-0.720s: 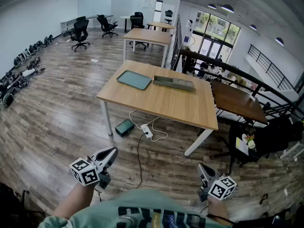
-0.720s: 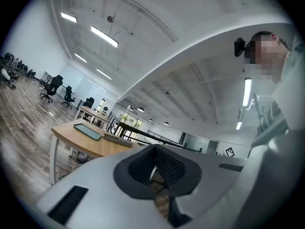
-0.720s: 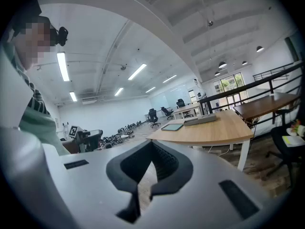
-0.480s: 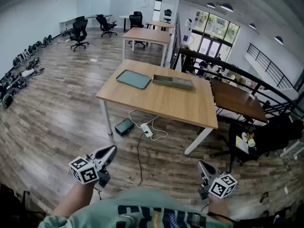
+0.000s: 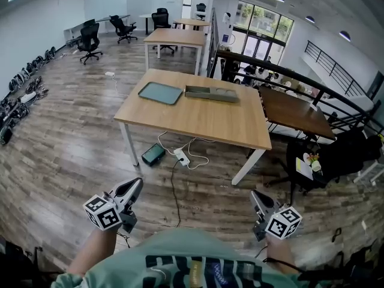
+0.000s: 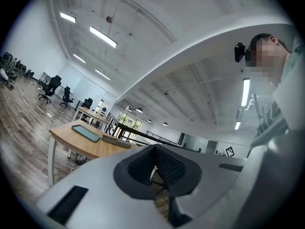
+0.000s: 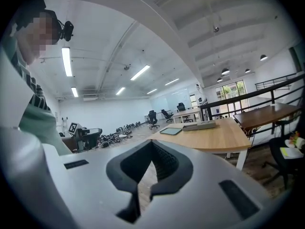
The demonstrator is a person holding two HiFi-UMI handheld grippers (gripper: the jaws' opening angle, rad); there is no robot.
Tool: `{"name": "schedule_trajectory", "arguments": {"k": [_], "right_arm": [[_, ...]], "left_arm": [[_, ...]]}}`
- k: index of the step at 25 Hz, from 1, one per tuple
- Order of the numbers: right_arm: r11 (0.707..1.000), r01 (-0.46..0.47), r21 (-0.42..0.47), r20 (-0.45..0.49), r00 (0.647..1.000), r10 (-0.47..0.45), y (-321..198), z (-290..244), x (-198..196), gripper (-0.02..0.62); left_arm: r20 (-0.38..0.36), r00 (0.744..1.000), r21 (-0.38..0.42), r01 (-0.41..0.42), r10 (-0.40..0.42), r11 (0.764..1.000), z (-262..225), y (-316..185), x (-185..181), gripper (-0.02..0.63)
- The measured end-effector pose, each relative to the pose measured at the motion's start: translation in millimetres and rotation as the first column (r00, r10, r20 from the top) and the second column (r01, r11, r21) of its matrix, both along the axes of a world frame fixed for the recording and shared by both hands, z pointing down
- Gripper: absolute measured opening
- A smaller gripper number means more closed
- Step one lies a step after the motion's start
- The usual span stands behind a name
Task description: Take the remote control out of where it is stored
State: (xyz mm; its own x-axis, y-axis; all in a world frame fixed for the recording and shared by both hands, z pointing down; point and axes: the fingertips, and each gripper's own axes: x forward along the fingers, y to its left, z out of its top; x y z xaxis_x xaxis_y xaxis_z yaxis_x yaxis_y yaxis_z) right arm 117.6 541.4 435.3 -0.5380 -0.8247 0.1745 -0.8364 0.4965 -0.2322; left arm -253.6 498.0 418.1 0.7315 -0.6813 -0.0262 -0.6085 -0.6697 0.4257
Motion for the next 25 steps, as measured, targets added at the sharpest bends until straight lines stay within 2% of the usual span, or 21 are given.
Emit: {"name": "schedule_trajectory", "arguments": {"k": [11,25], "right_arm": [[1.000,-0.012,0.018,0.030,0.999,0.012,14.7,-4.7,31.6,0.003],[1.000,0.005,-0.020,0.125,0.992,-0.002,56.6,26.4,106.1,0.003]], "left_arm": [[0.019,1.000,0.007,-0.016,0.016,1.000,-4.8,11.3,35.3,-0.008],[0.059,0.997,-0.042,-0.049,0.051,0.998,7.4,49.4,124.6,-0.008]]}}
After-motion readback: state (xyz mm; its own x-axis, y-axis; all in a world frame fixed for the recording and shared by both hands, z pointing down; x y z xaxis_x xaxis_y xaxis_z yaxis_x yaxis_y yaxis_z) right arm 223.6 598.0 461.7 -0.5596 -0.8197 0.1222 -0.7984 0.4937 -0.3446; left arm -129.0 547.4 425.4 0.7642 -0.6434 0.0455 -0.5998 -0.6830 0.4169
